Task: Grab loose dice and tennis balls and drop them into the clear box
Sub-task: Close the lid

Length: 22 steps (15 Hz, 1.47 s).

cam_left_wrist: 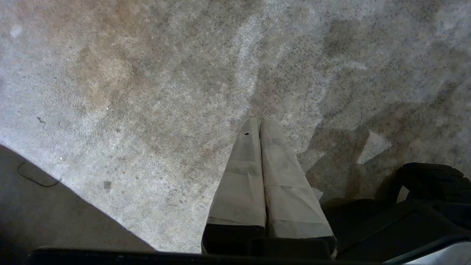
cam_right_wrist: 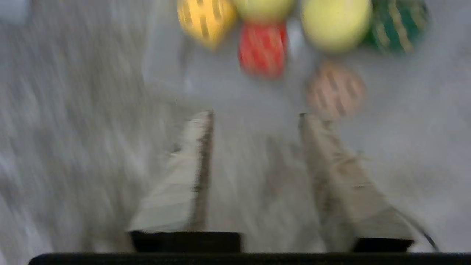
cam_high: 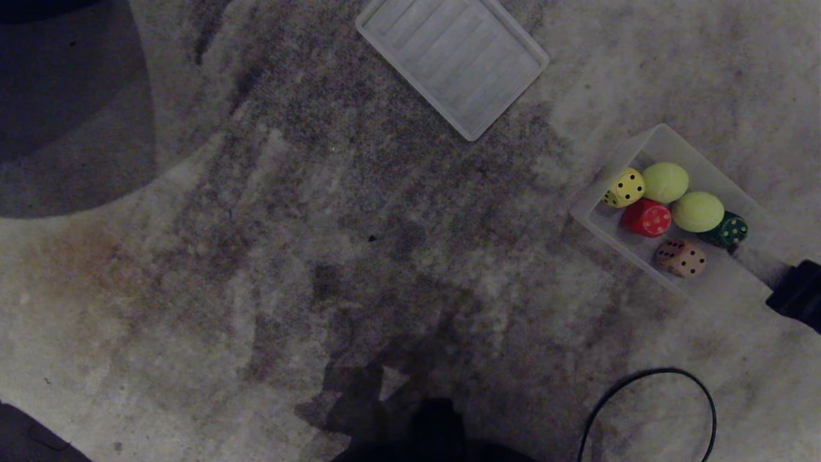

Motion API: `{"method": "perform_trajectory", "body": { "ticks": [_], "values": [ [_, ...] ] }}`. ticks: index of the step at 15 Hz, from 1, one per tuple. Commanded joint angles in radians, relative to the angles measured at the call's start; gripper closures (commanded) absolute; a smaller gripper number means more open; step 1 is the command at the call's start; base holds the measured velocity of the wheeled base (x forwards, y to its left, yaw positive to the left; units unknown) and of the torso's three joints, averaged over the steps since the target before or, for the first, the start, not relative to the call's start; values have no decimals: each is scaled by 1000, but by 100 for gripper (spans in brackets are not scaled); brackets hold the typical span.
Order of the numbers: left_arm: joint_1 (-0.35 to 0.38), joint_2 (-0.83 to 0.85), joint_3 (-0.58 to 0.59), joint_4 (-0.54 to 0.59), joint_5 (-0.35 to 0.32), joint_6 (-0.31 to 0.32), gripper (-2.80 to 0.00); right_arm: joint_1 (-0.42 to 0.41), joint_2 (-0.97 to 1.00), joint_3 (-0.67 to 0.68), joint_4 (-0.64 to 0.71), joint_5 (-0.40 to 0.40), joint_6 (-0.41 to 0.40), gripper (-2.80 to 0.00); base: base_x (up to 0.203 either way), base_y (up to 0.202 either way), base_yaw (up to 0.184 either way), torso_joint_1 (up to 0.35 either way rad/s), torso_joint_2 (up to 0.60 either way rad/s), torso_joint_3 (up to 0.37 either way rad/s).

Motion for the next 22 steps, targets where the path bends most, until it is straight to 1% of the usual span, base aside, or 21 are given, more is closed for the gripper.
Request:
{"method": "perform_trajectory", "body": {
  "ticks": [1, 4, 7, 9, 12, 13, 15, 16, 18, 22],
  "values": [
    [-1, 1, 2, 0, 0, 0, 0, 2, -283, 56, 262, 3, -47, 0, 0, 0, 0, 0, 0, 0],
    [1, 1, 2, 0, 0, 0, 0, -5, -554, 132, 588, 3, -116, 0, 0, 0, 0, 0, 0, 0],
    [-1, 1, 2, 0, 0, 0, 0, -28, -790, 210, 779, -1, -171, 0, 0, 0, 0, 0, 0, 0],
    [1, 1, 2, 0, 0, 0, 0, -30, -895, 223, 891, -32, -199, 0, 0, 0, 0, 0, 0, 0],
    [0, 1, 2, 0, 0, 0, 0, -23, -901, 235, 947, -79, -282, 0, 0, 0, 0, 0, 0, 0],
    [0, 1, 2, 0, 0, 0, 0, 2, -902, 241, 968, -84, -301, 0, 0, 0, 0, 0, 0, 0],
    [0, 1, 2, 0, 0, 0, 0, 8, -904, 243, 970, -92, -275, 0, 0, 0, 0, 0, 0, 0],
    [0, 1, 2, 0, 0, 0, 0, 24, -922, 242, 970, -93, -259, 0, 0, 0, 0, 0, 0, 0],
    [1, 1, 2, 0, 0, 0, 0, 87, -1005, 242, 967, -94, -252, 0, 0, 0, 0, 0, 0, 0],
    [1, 1, 2, 0, 0, 0, 0, 75, -1187, 245, 957, -94, -257, 0, 0, 0, 0, 0, 0, 0]
  ]
}}
